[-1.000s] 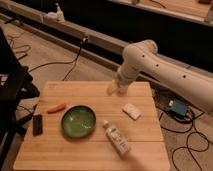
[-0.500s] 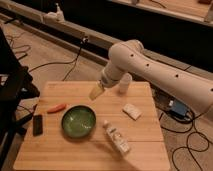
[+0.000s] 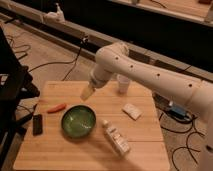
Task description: Place the pepper in the ceramic bowl
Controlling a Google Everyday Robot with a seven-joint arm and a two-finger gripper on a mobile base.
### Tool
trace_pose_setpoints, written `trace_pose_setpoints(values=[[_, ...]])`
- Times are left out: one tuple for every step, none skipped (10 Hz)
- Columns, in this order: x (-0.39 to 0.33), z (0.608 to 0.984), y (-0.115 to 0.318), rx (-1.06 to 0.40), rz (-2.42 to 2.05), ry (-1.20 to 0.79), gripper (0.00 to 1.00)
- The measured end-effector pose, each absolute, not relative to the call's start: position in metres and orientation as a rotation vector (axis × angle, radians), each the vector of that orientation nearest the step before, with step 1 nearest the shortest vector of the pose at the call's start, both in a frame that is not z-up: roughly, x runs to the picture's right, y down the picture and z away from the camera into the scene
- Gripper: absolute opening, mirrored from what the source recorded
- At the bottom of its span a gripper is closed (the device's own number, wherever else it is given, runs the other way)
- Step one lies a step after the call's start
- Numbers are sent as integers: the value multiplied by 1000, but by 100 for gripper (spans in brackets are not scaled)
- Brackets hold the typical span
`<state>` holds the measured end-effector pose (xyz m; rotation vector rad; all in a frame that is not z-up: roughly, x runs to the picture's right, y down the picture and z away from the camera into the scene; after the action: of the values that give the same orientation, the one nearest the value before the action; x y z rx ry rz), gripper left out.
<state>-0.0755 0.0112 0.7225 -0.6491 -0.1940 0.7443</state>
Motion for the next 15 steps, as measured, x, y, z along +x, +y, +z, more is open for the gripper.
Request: trace_pose_setpoints(values=[[-104,734,12,-647,694,-217,74],[-135,746,15,-651,641,-242,74],[-152,753,18,-653,614,-259,74],[-178,763,22,-658,582,-289,74],[-205,773,28,-669,560,-322,74],[-225,777,36,-690,544,-350,74],[-236,779,41,-705,535,-366,74],[-236,778,40,-705,535,-367,74],[-234,779,40,-704,538,-365,74],[-235,779,40,-703,535,-364,74],[-235,779,41,-703,531,-360,74],[-231,789,41,-691,529,-341,74],[-236,799,44,-689,521,-332,74],[-250,819,57,-700,503,-322,74],[-264,838,69,-705,470,-307,74]])
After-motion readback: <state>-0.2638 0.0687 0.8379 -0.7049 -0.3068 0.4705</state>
